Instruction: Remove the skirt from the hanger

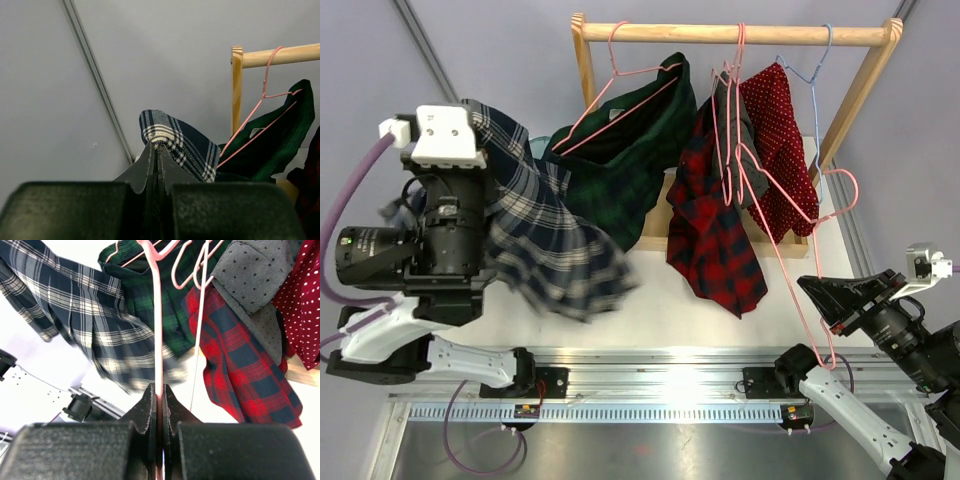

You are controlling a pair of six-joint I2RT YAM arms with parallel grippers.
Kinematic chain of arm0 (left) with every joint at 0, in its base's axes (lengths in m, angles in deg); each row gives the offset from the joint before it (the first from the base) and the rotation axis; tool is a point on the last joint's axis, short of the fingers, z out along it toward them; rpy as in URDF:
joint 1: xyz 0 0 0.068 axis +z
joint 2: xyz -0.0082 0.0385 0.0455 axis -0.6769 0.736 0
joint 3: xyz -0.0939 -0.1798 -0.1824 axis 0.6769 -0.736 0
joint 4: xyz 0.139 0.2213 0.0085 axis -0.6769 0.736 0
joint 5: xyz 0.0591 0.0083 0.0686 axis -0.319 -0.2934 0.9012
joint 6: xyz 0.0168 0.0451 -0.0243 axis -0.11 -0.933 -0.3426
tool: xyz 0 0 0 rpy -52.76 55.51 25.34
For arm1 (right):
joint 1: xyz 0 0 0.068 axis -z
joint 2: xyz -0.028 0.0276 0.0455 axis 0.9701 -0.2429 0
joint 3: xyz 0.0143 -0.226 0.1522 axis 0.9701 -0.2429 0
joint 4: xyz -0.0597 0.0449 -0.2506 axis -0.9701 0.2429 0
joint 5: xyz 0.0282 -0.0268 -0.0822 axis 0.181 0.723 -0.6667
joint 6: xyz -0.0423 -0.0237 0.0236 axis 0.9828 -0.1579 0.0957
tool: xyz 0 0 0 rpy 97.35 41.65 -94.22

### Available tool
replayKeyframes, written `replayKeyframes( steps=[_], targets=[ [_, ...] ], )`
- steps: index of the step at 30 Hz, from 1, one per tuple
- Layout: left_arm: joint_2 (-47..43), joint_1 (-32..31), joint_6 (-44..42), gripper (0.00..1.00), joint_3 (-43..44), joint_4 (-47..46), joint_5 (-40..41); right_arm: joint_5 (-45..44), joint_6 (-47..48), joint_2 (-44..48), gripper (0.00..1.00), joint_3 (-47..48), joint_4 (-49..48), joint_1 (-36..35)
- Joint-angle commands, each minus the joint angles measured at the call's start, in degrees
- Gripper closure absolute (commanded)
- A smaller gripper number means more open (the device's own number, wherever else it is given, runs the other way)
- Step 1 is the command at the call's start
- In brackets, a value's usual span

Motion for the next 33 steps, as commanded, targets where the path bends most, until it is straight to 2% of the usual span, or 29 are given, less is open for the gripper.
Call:
replayKeyframes(
  steps=[1,4,8,11,12,14,15,17,18,19,21,22,24,26,28,32,33],
  targets=[
    [-10.69,0.61,19.61,1.0,-0.09,12.2,-7.47,-2.18,1.29,-0.11,1.0,-0.47,-0.53,0.16],
    [-10.19,0.61,15.16,1.0,2.53,10.57,-8.97,-2.36,1.73,-0.46,1.0,-1.52,-1.05,0.25],
    [-1.58,0.7,4.09,1.0,10.08,7.31,-11.52,-1.66,1.64,-0.9,1.0,-3.55,-2.89,0.25],
    [4.57,2.72,4.41,1.0,20.01,14.23,-13.54,-1.22,1.03,-0.55,1.0,-4.87,-4.48,0.17],
    [7.28,5.07,6.94,1.0,23.6,19.38,-14.94,-1.21,0.85,-0.46,1.0,-5.3,-4.74,0.16],
    [9.67,8.42,9.85,1.0,26.44,23.37,-16.09,-1.3,0.85,-0.02,1.0,-5.48,-4.74,0.17],
    [10.73,10.26,14.57,1.0,27.58,26.0,-17.57,-1.48,1.11,-0.02,1.0,-5.48,-4.57,0.25],
    [13.72,17.11,21.0,1.0,31.44,34.88,-19.69,-1.83,1.55,-0.02,1.0,-5.4,-3.87,0.25],
    [14.86,19.75,27.38,1.0,33.2,39.95,-22.05,-2.0,1.9,0.07,1.0,-5.4,-3.17,0.17],
    [16.26,25.87,30.41,1.0,34.87,42.7,-23.29,-2.18,2.08,0.07,1.0,-5.31,-2.81,0.25],
    [20.65,31.87,37.69,1.0,40.23,46.14,-26.97,-2.36,2.52,0.16,1.0,-5.05,-2.2,0.17],
    [22.15,37.39,39.12,1.0,41.47,47.11,-28.3,-2.62,2.96,0.24,1.0,-5.04,-1.5,0.16],
    [26.63,42.25,42.28,1.0,44.8,46.25,-32.24,-2.97,3.66,0.24,1.0,-5.04,-0.97,0.16],
    [28.04,48.76,45.27,1.0,44.12,44.75,-34.8,-3.15,4.19,0.24,1.0,-4.96,0.0,0.25],
    [30.42,55.5,52.56,1.0,45.52,45.1,-38.23,-3.41,5.07,-0.46,1.0,-5.04,0.87,0.16],
    [35.25,61.95,58.64,1.0,46.93,44.31,-44.12,-3.59,6.12,-1.95,1.0,-4.6,2.55,0.16],
    [36.22,63.09,62.04,1.0,47.02,45.0,-48.31,-3.76,6.3,-2.04,1.0,-4.78,2.46,0.25]
  ],
)
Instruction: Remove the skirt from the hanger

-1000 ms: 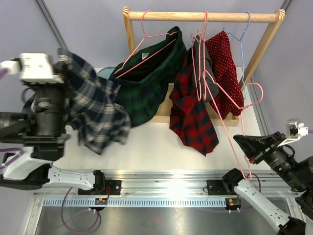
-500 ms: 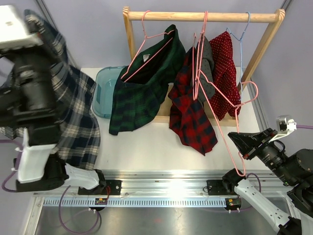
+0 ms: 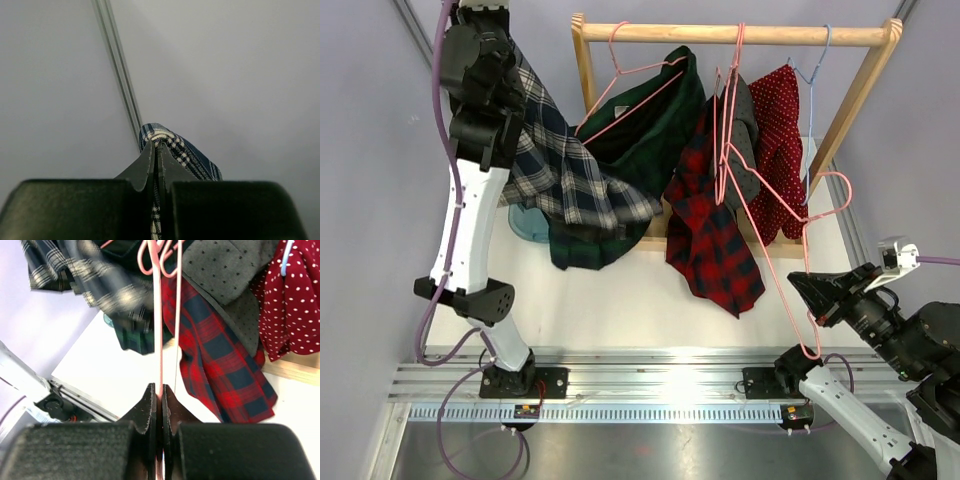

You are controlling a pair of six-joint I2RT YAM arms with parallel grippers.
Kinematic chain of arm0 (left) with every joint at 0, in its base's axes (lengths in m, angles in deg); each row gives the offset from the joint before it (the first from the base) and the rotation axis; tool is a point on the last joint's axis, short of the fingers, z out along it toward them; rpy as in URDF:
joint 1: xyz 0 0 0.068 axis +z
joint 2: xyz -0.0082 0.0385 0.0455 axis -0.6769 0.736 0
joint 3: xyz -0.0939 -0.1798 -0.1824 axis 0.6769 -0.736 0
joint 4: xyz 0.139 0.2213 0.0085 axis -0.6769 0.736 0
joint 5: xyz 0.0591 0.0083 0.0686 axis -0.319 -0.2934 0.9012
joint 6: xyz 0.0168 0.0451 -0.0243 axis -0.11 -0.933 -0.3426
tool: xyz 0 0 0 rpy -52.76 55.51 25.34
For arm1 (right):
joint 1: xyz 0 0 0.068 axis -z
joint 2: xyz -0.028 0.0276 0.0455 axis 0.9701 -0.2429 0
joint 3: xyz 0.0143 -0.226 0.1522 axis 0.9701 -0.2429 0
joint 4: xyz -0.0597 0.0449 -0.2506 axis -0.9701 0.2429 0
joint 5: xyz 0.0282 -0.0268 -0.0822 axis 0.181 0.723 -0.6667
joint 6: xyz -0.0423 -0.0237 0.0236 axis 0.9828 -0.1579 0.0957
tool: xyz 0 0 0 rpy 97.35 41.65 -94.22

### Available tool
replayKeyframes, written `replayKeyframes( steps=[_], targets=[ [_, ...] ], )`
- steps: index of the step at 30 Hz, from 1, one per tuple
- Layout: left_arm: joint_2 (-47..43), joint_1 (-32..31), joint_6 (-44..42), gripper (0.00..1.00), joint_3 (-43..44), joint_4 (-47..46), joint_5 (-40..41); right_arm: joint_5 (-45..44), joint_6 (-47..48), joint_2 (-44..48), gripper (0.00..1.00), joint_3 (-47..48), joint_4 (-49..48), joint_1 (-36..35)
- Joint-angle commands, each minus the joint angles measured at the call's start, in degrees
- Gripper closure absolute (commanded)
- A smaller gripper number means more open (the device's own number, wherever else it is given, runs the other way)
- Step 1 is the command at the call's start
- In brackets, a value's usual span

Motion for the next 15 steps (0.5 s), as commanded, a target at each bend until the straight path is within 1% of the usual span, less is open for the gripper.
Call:
replayKeyframes(
  steps=[1,4,5,6,8,10,11,13,15],
  targets=[
    [1.07,4.65,11.34,1.0,3.7,-4.52,-13.26,-1.49,1.84,-1.91,1.0,0.33,3.18,0.14],
    [5.55,7.82,15.82,1.0,4.04,-4.96,-17.92,-1.49,2.19,-2.44,1.0,-0.37,2.31,0.14],
    [6.61,8.88,20.45,1.0,4.22,-4.43,-22.2,-1.58,2.28,-2.79,1.0,-1.07,1.87,0.23],
    [7.76,10.63,22.76,1.0,4.13,-4.34,-24.59,-1.75,2.19,-2.88,1.0,-1.42,1.08,0.14],
    [11.53,11.17,25.66,1.0,4.04,-5.3,-31.52,-1.84,2.37,-3.4,1.0,-2.82,0.03,0.14],
    [15.92,11.17,27.78,1.0,4.48,-6.62,-36.11,-1.75,2.28,-3.75,1.0,-3.97,-1.64,0.14],
    [17.59,11.09,29.44,1.0,4.75,-7.67,-40.31,-1.67,2.28,-4.1,1.0,-5.1,-2.26,0.23],
    [20.32,10.65,30.68,1.0,5.19,-7.77,-41.84,-1.75,2.02,-4.37,1.0,-5.99,-3.93,0.14],
    [23.93,10.73,32.09,0.97,4.66,-10.84,-43.78,-1.58,1.76,-4.63,1.0,-7.05,-5.16,0.14]
  ],
)
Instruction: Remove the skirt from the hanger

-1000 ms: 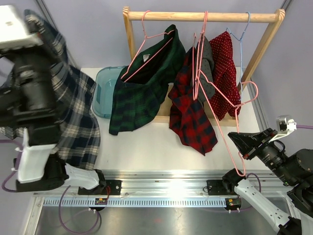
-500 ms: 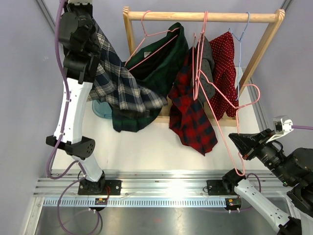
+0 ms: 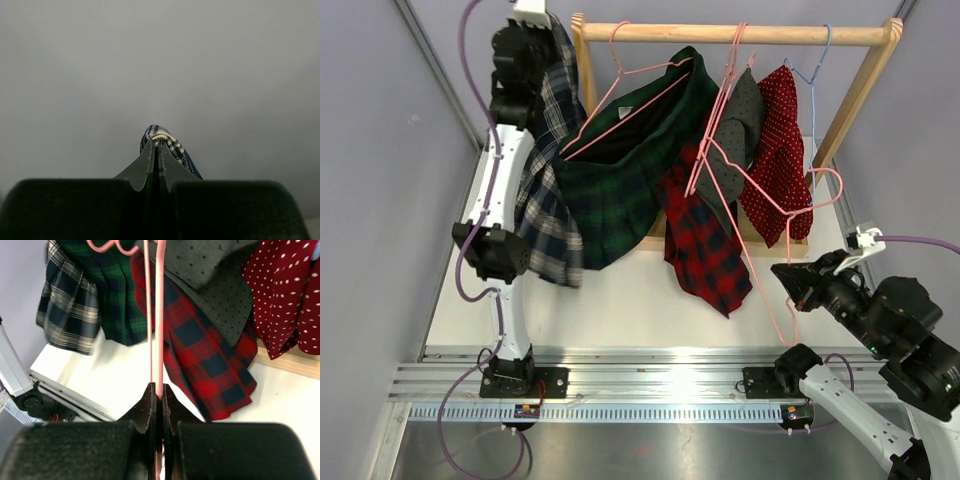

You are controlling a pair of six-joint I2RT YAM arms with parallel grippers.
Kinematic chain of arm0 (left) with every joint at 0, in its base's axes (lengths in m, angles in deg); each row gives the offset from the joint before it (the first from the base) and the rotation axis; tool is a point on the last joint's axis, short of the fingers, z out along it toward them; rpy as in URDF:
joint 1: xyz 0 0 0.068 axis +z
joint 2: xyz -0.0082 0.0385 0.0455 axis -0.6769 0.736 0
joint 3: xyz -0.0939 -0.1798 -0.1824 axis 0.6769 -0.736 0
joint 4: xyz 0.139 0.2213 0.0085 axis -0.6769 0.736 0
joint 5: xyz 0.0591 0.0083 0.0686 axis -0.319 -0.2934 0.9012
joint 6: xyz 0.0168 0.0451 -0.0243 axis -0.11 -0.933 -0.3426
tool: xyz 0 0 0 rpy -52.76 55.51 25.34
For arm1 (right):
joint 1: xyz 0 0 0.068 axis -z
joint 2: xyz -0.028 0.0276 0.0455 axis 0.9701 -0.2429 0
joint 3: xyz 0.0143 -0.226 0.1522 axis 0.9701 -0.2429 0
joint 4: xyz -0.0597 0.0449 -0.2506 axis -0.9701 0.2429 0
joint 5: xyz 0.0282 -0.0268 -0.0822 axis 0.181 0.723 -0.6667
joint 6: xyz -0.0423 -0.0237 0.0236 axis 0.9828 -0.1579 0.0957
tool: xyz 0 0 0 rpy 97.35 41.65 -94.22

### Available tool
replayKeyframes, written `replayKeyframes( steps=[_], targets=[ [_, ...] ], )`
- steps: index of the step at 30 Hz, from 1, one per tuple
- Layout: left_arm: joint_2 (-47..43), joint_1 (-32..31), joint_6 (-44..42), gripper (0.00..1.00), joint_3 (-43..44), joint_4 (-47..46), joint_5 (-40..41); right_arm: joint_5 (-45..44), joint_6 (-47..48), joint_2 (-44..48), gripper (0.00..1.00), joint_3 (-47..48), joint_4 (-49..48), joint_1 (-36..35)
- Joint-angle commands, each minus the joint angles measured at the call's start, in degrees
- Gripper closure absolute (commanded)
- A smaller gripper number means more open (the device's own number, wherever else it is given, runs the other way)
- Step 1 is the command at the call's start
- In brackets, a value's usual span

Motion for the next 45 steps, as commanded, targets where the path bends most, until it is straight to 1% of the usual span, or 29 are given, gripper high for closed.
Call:
replayKeyframes(
  steps=[1,2,3,4,5,6,8,9,12,13,15,16,19,20,22,23,24,25,26,27,28,29,30,31,32,36,38,42,45],
  targets=[
    [4.61,-0.48,5.63,0.94,1.45,-8.61,-10.01,-0.44,0.47,-2.03,1.0,-1.56,-2.39,0.14],
    [5.84,-0.39,7.37,0.89,0.84,-9.4,-10.45,-0.44,0.29,-2.21,1.0,-1.56,-2.56,0.14],
    [6.38,-0.3,7.65,0.64,-0.82,-9.58,-10.36,-0.53,0.2,-2.12,1.0,-1.48,-2.83,0.14],
    [6.64,-0.22,8.0,0.34,-1.45,-9.59,-9.93,-0.7,0.29,-2.21,1.0,-1.39,-2.92,0.14],
    [6.73,-0.13,8.96,0.06,-2.24,-9.32,-8.62,-0.97,0.38,-2.3,1.0,-1.3,-2.92,0.14],
    [6.38,0.13,9.14,0.01,-3.12,-8.89,-7.65,-1.23,0.55,-2.3,1.0,-1.13,-2.92,0.14],
    [4.46,0.05,8.71,0.01,-5.31,-9.14,-4.06,-2.02,0.73,-2.56,1.0,-0.51,-2.83,0.14],
    [1.58,0.14,8.27,0.01,-6.63,-9.76,-2.29,-2.2,0.9,-2.65,1.0,-0.34,-2.83,0.14],
    [-3.8,0.05,6.68,0.01,-12.34,-10.9,-0.61,-2.11,0.99,-2.65,1.0,0.46,-3.09,0.14],
    [-7.64,0.14,6.51,0.01,-14.53,-10.73,-0.17,-2.11,1.08,-2.65,1.0,0.63,-3.35,0.23],
    [-11.26,0.14,6.24,0.01,-16.91,-9.68,1.23,-2.11,1.25,-2.91,1.0,1.68,-3.53,0.23],
    [-14.94,0.05,6.33,0.01,-19.97,-9.33,1.59,-1.85,1.34,-3.52,1.0,2.82,-3.62,0.14],
    [-21.11,0.05,6.59,0.01,-25.78,-8.97,3.87,-1.5,2.13,-4.32,1.0,4.41,-4.06,0.14],
    [-25.39,0.05,7.55,0.01,-29.98,-8.8,5.09,-1.5,2.48,-4.49,1.0,5.2,-4.41,0.23],
    [-29.72,0.05,8.96,0.01,-34.48,-8.09,5.19,-2.02,2.31,-4.58,1.0,6.08,-4.94,0.14],
    [-33.83,0.05,9.84,0.01,-36.94,-8.44,4.59,-2.02,2.14,-4.84,1.0,7.04,-4.85,0.23],
    [-36.4,-0.13,10.28,0.01,-42.53,-8.79,4.41,-1.94,2.22,-4.85,1.0,7.48,-4.76,0.14],
    [-38.68,-0.13,10.72,0.01,-45.29,-9.23,4.4,-1.85,2.14,-4.85,1.0,7.84,-4.59,0.23],
    [-43.32,-0.13,12.2,0.01,-48.36,-9.76,5.01,-1.85,1.7,-4.59,1.0,8.54,-4.33,0.23],
    [-45.45,-0.21,13.0,0.01,-53.26,-9.76,5.11,-2.02,1.35,-4.41,1.0,8.8,-4.24,0.14],
    [-47.48,-0.21,13.71,0.01,-56.18,-10.02,4.93,-2.28,1.08,-4.41,0.88,9.07,-3.98,0.14],
    [-49.76,-0.21,14.84,0.01,-58.56,-10.63,3.97,-3.42,0.47,-4.23,0.73,9.77,-2.93,0.14],
    [-53.09,-0.3,15.38,0.01,-60.67,-10.99,3.53,-3.69,0.46,-4.32,0.75,10.21,-2.4,0.14],
    [-54.77,-0.3,15.99,0.01,-64.52,-11.17,3.0,-3.78,0.64,-4.15,0.86,10.65,-2.13,0.14],
    [-56.1,-0.39,16.78,0.01,-65.78,-10.38,2.21,-3.78,0.64,-3.88,0.99,10.74,-2.04,0.14],
    [-62.16,-1.88,18.81,0.01,-70.35,-6.34,-0.43,0.17,-0.06,-2.3,1.0,11.18,-3.09,0.14],
    [-66.2,-3.63,18.2,0.01,-73.94,-5.72,0.53,1.49,-0.59,-2.38,1.0,11.71,-3.53,0.14],
    [-71.83,-10.48,17.23,0.01,-79.23,-5.37,3.43,-0.78,-0.15,-4.93,1.0,13.63,-5.81,0.14],
    [-74.3,-16.02,15.74,0.01,-81.08,-2.56,6.94,-3.76,0.64,-8.62,1.0,18.72,-7.14,0.23]
  ],
)
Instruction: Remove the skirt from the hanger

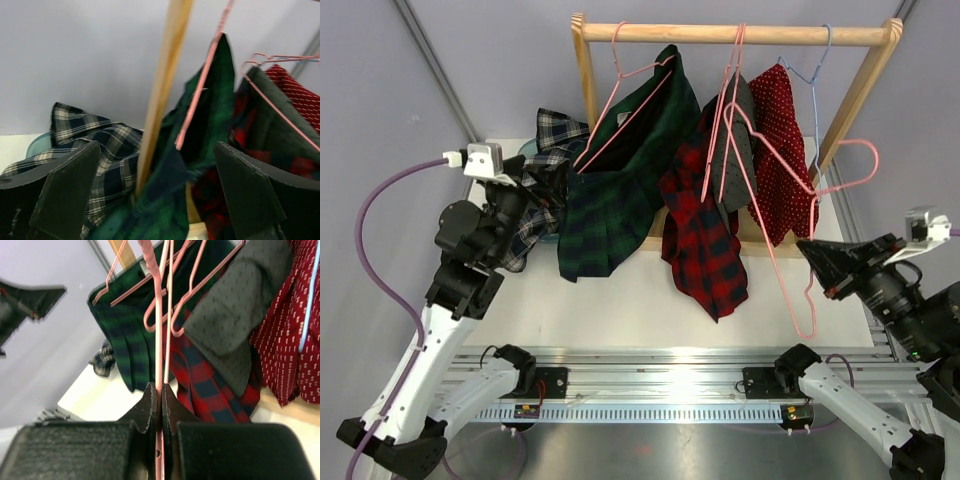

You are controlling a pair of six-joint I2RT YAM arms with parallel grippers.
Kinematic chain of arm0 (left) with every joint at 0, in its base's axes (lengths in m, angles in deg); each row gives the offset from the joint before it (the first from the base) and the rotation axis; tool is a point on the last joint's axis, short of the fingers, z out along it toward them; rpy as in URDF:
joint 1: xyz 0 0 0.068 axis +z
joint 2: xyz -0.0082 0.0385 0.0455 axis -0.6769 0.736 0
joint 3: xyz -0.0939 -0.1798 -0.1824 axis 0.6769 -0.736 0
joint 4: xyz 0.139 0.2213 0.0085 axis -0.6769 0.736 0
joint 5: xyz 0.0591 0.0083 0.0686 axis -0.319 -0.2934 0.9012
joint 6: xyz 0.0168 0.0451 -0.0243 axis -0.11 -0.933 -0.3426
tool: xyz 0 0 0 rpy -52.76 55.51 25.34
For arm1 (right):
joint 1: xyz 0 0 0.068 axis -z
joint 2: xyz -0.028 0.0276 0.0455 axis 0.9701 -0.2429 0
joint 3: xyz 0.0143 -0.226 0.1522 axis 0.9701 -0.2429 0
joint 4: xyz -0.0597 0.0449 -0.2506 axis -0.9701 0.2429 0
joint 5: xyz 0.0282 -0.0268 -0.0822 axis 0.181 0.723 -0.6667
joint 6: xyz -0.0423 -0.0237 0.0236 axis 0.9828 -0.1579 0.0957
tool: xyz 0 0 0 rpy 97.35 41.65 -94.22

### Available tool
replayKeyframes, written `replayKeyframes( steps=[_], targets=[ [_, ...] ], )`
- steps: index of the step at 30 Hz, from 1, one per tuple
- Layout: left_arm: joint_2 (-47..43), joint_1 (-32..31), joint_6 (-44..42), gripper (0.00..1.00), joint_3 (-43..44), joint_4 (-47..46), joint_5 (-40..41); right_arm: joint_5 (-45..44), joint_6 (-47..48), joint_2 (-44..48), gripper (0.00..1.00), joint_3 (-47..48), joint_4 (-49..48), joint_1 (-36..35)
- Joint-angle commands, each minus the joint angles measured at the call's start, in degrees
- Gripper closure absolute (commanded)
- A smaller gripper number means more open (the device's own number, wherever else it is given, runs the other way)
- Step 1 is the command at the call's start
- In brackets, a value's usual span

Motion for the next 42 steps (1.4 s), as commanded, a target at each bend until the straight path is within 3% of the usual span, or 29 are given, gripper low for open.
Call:
replayKeyframes(
  steps=[1,5,9,15,23,29,37,42],
  targets=[
    [-3.0,-5.06,-1.92,0.01,-1.35,0.61,4.61,-4.34,0.99,-5.49,1.0,7.86,-5.1,0.17],
    [-5.64,-10.07,-3.42,0.01,-2.84,3.78,7.69,-13.74,3.53,-9.2,1.0,13.6,-2.74,0.25],
    [-7.4,-11.22,-5.01,0.01,-4.6,4.57,9.8,-21.92,4.95,-13.67,1.0,15.62,-1.15,0.16],
    [-8.81,-11.4,-4.92,0.01,-5.48,5.72,10.24,-25.88,2.4,-24.13,1.0,19.93,2.36,0.16],
    [-12.06,-11.57,-6.59,0.01,-7.15,7.91,10.86,-27.3,0.03,-31.44,1.0,22.75,2.46,0.17],
    [-14.17,-11.57,-6.15,0.01,-9.26,8.27,9.72,-28.79,3.09,-32.13,1.0,18.0,-5.54,0.25],
    [-18.3,-11.57,-5.01,0.01,-12.33,10.37,9.63,-31.34,10.82,-45.4,1.0,30.65,-8.97,1.56],
    [-20.06,-11.66,-4.74,0.01,-13.13,11.69,9.63,-24.16,9.87,-52.51,1.0,35.82,-10.21,8.75]
  ],
)
